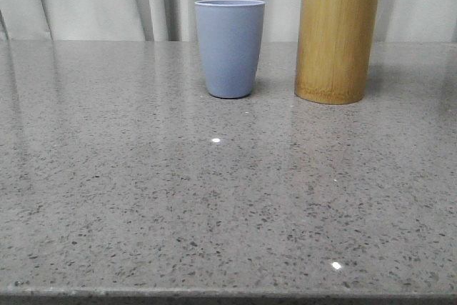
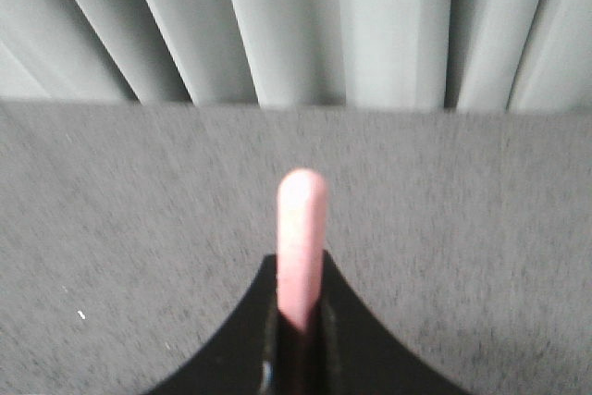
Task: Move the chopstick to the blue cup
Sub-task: 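Lift the pink stick out and move it over the blue cup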
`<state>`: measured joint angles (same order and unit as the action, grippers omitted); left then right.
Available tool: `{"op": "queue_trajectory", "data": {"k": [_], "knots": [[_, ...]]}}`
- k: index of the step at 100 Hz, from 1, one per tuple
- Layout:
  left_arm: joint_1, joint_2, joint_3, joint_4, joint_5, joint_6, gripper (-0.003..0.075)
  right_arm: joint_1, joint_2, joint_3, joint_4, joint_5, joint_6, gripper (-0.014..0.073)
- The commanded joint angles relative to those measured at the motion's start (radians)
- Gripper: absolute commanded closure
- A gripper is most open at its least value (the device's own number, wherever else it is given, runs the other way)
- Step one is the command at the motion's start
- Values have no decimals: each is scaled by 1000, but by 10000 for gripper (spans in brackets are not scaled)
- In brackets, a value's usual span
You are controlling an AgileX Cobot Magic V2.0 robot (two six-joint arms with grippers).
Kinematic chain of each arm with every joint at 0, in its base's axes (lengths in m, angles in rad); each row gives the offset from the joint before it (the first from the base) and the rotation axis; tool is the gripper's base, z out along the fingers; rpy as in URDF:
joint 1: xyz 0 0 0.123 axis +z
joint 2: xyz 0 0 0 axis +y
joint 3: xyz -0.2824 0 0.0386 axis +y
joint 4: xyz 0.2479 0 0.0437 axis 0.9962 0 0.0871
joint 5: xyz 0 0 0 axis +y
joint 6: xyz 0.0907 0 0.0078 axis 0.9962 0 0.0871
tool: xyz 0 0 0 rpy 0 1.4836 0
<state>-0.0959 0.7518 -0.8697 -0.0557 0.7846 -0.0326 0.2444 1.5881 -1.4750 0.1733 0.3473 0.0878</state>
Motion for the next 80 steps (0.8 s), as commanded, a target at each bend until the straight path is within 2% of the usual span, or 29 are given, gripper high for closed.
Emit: {"op": "queue_trajectory", "data": {"k": [1,29,65,80], "knots": [[4,-3,-26,-2,-73,-8,344,-2,-91,-46,4,-107,-11,661],[4,-3,-26,-2,-71,-8,344,30,-165,-105,4,-189,-11,661],[4,-3,-26,-2,-68,-8,344,211,-158,-140,4,-254,-11,661],[4,-3,-26,-2,-68,-8,344,252,-121,-140,4,-294,-11,661]]}}
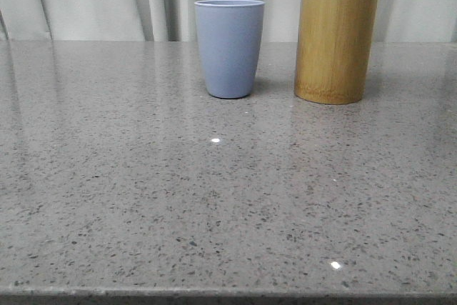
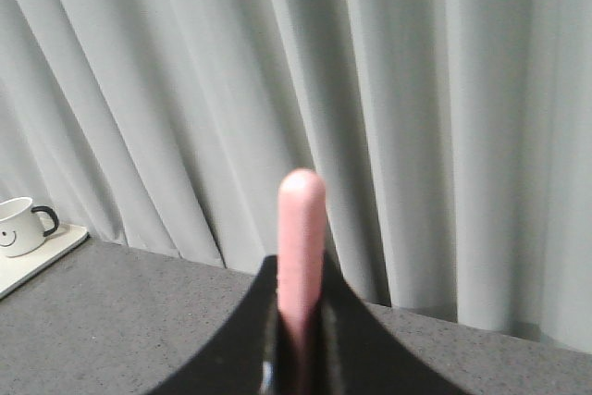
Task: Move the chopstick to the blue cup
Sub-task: 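Lift the pink stick out and move it over the blue cup, then lower the pink stick into the blue cup and open the right gripper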
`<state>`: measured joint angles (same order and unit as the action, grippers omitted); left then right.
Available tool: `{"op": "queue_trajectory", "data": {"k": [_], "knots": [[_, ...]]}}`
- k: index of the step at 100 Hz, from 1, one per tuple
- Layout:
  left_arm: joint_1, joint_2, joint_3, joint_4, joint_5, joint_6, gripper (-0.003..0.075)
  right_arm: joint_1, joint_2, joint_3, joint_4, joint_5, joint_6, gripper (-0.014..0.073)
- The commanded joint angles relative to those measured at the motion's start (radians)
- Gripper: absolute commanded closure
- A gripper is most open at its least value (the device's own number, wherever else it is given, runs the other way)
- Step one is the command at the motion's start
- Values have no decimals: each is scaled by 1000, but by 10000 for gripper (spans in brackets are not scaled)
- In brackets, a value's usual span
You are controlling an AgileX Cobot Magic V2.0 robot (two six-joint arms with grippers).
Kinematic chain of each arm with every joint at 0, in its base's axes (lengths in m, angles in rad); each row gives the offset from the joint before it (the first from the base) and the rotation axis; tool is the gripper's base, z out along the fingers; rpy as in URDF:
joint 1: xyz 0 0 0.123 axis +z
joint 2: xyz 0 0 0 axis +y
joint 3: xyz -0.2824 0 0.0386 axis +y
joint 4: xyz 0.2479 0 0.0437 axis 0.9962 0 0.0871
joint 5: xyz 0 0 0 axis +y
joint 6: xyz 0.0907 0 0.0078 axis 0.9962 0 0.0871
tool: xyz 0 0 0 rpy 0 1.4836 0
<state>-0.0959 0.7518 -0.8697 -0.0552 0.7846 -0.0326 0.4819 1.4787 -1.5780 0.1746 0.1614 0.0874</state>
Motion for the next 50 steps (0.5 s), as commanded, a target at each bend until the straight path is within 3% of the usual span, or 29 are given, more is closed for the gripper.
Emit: {"op": "queue_trajectory", "data": {"k": [1,50], "knots": [[4,-3,-26,-3,-68,-8,344,18,-8,-37,3,-110,-10,661],[4,-3,-26,-3,-50,-8,344,21,151,-37,3,-122,-10,660]]}}
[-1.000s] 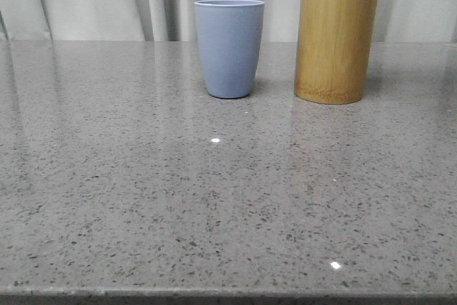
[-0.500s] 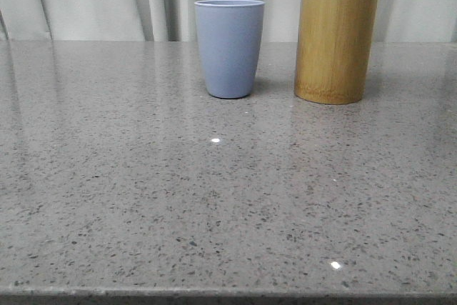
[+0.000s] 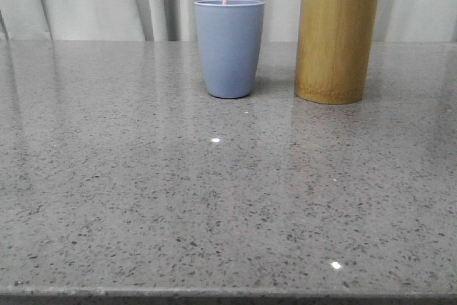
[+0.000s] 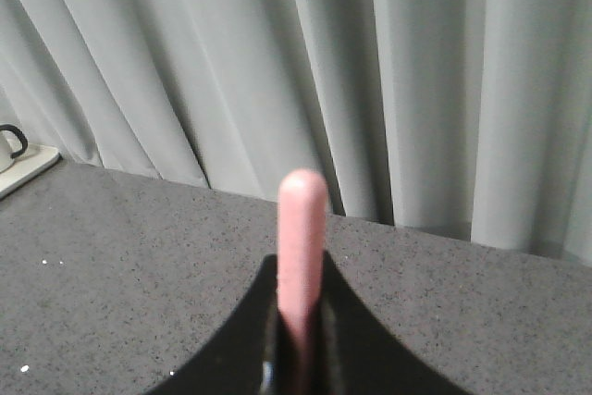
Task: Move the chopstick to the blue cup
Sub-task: 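Lower the pink stick into the blue cup and open the right gripper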
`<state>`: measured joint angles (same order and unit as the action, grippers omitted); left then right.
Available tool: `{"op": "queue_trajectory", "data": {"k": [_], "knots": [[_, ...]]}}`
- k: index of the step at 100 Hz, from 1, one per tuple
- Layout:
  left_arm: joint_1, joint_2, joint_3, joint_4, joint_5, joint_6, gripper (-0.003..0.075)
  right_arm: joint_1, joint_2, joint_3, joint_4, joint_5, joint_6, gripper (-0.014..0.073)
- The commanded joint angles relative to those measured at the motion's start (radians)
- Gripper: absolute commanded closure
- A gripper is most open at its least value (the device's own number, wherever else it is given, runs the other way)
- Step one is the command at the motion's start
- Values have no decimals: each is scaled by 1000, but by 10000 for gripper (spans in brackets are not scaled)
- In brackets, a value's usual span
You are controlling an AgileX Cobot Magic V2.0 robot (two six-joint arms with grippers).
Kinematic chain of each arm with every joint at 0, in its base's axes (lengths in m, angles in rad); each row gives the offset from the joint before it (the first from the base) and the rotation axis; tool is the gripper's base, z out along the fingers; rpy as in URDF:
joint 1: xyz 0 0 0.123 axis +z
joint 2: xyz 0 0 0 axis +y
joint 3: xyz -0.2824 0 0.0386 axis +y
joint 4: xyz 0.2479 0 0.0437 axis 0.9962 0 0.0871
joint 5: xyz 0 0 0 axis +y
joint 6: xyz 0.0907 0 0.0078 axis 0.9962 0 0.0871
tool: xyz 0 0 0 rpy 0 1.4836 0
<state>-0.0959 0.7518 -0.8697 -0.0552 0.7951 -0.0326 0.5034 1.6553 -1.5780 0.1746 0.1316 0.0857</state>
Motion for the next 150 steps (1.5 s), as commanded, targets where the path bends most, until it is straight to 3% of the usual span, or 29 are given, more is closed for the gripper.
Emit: {"op": "queue_trajectory", "data": {"k": [1,19,36,46,107,125,150], "knots": [[4,-3,-26,-3,-61,-8,344,0,-24,-37,3,-92,-9,659],[4,-3,-26,-3,-61,-8,344,0,10,-37,2,-85,-9,627],[4,-3,-26,-3,-63,-8,344,0,17,-38,2,-78,-9,410],[4,-3,-26,-3,-65,-8,344,-1,17,-38,2,-78,-9,330],[4,-3,-26,-3,-65,-8,344,-20,-46,-20,2,42,-9,340],[4,-3,-26,-3,-67,-8,344,-51,-124,99,2,40,-9,398],[4,-3,-26,-3,-75,-8,344,-125,-297,321,2,16,-9,399]]}}
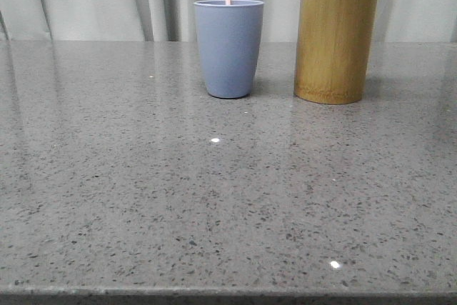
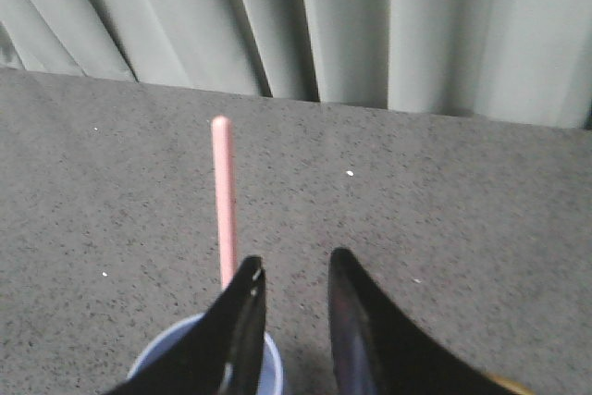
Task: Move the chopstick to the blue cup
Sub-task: 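Lower the pink stick into the blue cup and open the right gripper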
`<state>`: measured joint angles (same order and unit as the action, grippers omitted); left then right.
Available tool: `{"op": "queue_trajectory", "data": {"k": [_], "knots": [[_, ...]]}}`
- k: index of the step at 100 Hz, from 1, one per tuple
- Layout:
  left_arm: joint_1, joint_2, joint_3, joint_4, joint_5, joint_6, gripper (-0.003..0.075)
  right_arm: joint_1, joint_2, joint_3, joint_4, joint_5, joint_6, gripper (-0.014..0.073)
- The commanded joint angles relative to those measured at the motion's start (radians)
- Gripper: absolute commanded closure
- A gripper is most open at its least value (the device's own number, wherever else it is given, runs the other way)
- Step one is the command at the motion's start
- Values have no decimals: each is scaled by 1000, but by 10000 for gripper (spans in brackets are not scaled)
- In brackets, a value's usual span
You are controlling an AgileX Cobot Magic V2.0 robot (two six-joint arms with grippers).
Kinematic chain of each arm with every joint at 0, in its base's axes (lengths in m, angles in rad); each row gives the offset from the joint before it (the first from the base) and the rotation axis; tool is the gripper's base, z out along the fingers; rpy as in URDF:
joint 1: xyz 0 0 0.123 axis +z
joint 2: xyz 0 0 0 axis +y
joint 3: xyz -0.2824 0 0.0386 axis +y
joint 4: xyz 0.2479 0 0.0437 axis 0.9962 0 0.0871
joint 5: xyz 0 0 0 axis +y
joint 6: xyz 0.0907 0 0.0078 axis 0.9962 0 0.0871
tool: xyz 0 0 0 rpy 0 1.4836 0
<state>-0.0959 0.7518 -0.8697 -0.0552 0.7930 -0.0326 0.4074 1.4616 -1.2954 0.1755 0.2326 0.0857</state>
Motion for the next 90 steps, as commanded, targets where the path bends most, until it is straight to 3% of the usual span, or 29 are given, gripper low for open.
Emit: {"op": "queue_trajectory", "data": {"k": [1,26,63,90], "knots": [[4,-3,-26,-3,-73,-8,344,-32,-109,44,0,-85,-9,399],[4,-3,-26,-3,-74,-8,368,-121,-298,253,-48,-104,-9,415],[4,-3,-26,-3,-86,-8,738,-129,-509,485,-112,-106,-9,704],[4,-81,35,-3,-188,-8,739,-129,-643,649,-112,-204,-9,699]]}}
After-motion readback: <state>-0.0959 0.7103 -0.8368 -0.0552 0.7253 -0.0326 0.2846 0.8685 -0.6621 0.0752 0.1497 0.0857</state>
